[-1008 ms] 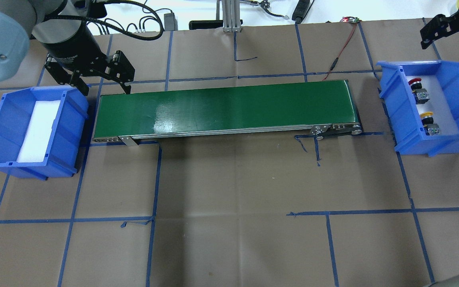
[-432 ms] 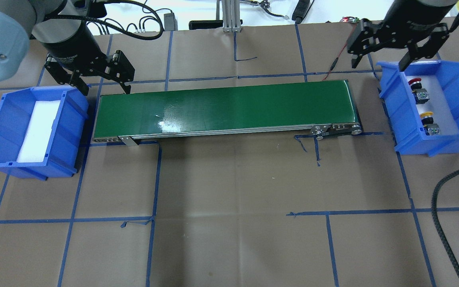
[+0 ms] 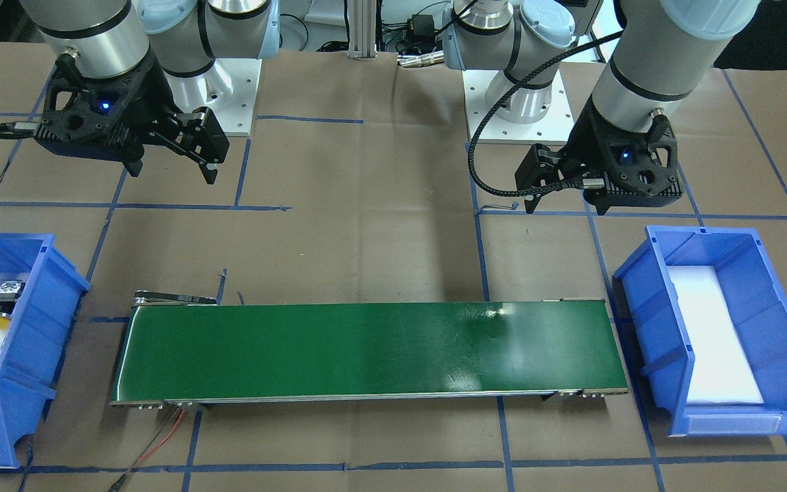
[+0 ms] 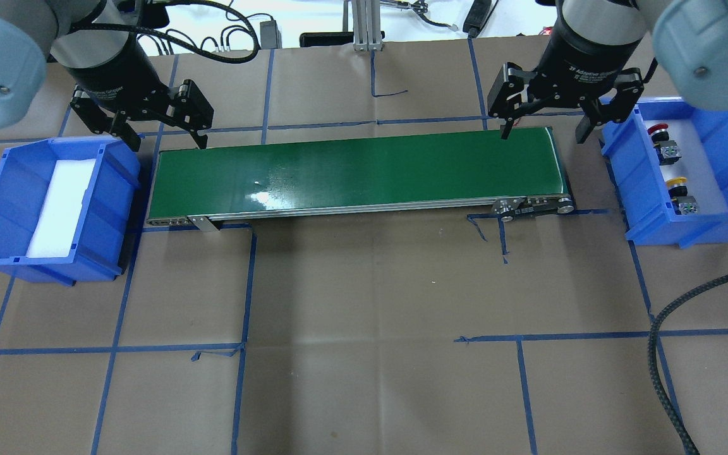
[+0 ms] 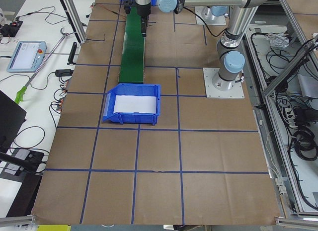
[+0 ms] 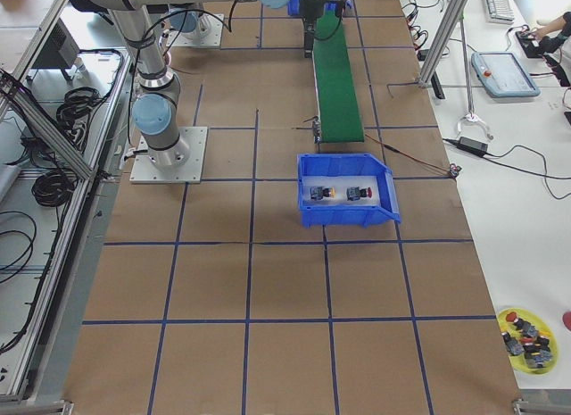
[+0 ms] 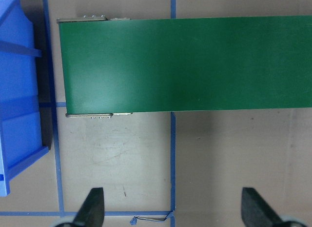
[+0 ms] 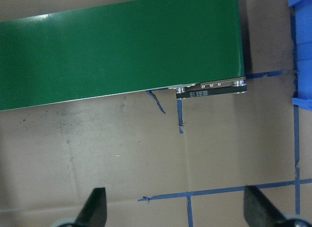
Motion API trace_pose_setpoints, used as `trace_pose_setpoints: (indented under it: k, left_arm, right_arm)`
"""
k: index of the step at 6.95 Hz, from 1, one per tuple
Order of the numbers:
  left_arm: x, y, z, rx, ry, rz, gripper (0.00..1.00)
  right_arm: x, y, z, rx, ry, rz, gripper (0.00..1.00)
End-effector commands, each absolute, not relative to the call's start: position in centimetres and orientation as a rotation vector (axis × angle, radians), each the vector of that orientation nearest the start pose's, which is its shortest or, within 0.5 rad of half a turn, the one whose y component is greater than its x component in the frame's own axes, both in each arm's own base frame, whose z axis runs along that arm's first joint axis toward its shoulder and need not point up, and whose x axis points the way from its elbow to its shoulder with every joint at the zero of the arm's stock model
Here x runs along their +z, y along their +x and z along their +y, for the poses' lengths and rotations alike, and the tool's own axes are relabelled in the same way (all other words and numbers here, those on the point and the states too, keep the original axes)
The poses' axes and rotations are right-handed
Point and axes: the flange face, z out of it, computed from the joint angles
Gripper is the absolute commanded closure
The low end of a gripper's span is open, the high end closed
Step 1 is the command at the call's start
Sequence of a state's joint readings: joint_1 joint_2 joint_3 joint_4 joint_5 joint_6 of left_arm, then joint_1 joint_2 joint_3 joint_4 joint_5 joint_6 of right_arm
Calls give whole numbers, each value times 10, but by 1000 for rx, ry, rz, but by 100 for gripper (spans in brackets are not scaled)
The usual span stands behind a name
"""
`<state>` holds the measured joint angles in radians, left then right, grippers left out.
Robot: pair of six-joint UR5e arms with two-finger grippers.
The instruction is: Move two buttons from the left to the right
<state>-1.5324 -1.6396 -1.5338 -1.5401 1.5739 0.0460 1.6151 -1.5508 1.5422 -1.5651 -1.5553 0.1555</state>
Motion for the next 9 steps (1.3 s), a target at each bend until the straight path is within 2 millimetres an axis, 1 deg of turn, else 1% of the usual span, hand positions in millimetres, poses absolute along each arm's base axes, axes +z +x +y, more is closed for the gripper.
trace_pose_setpoints:
  k: [1,2,4,9]
  left_arm:
    - [475,-113,-525,0,12,3139,0]
    - [475,-113,-525,0,12,3139,0]
    - [475,-113,-525,0,12,3139,0]
    - [473,-113,-525,5,12,3139,0]
  right_arm:
    - [476,158,-489,40,161,3126,0]
    - [480,158,-487,26,166,3123,0]
    - [493,158,-477,-12,177,3120,0]
    - [493,158,-478,-14,172,3120,0]
